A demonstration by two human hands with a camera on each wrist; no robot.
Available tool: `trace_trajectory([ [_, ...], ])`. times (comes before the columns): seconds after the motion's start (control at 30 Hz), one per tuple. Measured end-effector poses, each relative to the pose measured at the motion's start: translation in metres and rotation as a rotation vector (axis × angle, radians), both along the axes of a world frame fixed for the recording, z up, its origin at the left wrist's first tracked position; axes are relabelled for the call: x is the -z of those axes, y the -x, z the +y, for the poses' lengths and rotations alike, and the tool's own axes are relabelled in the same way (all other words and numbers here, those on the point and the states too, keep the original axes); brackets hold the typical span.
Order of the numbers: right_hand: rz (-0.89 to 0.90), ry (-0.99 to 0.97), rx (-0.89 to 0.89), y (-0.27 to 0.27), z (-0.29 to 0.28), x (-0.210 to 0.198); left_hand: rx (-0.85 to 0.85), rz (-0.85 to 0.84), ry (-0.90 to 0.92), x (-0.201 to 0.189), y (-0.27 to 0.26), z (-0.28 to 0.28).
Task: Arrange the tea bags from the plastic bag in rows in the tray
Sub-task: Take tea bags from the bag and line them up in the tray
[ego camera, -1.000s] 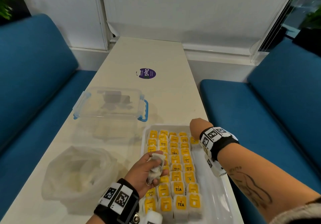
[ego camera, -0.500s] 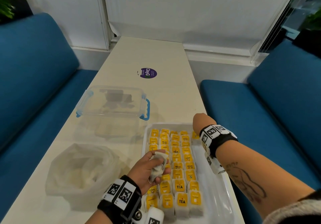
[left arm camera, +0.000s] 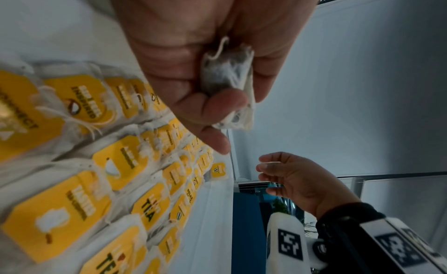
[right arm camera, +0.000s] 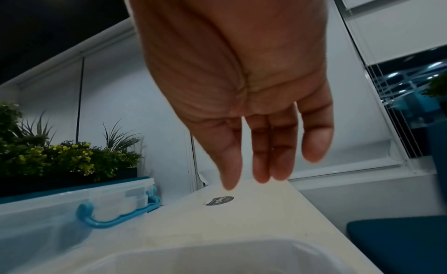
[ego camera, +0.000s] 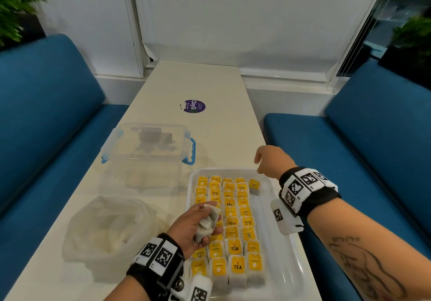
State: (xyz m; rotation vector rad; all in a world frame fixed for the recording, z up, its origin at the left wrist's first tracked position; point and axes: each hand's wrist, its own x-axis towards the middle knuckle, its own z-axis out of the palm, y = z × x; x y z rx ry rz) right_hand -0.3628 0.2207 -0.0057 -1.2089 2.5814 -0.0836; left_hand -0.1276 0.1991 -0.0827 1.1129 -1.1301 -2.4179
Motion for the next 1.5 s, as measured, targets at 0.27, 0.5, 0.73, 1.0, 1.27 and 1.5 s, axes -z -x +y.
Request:
trace_trajectory([
  [0.27, -0.031, -0.352, -0.082, 0.001, 0.003, 0.051, 0.001, -0.020, 0.032, 0.003, -0.001, 0.008],
  [0.5, 0.119, -0.443, -0.253, 0.106, -0.041, 0.168, -0.018, 0.005, 0.030, 0.004, -0.004, 0.009],
  [0.73, -0.240, -0.019, -0.158, -0.015, 0.005, 0.011, -0.044, 0.018, -0.005, 0.000, -0.006, 0.007],
  [1.0, -0.437, 0.133, -0.275, -0.090, 0.036, -0.001, 0.023, 0.088, -0.029, -0.016, 0.011, 0.008],
  [1.27, -0.626, 0.302, -0.081, -0.077, 0.049, 0.006, 0.016, 0.055, 0.026, -0.015, 0.018, 0.014],
  [1.5, -0.664, 0.570, 0.020, -0.069, 0.067, 0.002, -0.099, 0.015, -0.041, -0.010, 0.019, 0.019],
])
